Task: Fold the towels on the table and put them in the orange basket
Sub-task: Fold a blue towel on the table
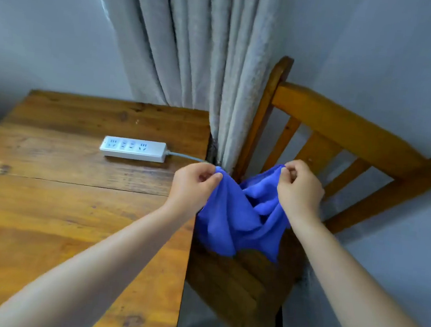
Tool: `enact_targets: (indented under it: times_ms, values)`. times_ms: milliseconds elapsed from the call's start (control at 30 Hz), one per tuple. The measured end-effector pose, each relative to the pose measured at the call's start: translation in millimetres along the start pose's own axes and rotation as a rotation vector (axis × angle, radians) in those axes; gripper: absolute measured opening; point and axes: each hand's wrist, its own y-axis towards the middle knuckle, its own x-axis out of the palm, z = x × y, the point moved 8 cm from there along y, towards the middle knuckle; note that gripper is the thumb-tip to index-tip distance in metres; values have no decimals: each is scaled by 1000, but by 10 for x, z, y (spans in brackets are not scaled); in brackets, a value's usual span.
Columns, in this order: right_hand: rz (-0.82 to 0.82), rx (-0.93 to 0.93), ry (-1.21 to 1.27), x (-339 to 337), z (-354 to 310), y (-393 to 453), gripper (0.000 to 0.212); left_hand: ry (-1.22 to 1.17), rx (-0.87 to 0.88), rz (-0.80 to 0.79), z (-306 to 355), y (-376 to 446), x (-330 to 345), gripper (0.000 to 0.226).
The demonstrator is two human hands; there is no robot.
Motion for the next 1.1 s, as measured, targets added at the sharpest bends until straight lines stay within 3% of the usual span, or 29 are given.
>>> enact_targets:
  times_ms: [133, 300, 467, 633, 767, 867, 1000, 1100]
  values:
    - [109, -167, 155, -371, -1078, -32, 15, -209, 69, 154, 532, 92, -1022, 9]
    - [147, -271, 217, -338, -2251, -211, 19, -336, 145, 286, 679, 22, -2288, 11]
    - [161, -260, 259, 58, -3039, -509, 22, -295, 153, 397, 232, -86, -3559, 11]
    - [120, -126, 198, 689, -3237, -710, 25, -312, -38, 555, -671, -221, -4585, 30]
    - [43, 63, 149, 1168, -3053, -758, 26, -322, -204, 687, -1307, -412, -5136, 33]
    - [-47, 140, 101, 1553, -3058, -786, 27, -255, -289, 684, -1666, -428, -5305, 32]
    - [-128, 109, 86, 1928, -3380, -712, 23, -329, -396, 674, -1900, -223, -5273, 31]
    - [-143, -17, 173, 2075, -3854, -508, 21, -438, -322, 690, -1720, 114, -5319, 31]
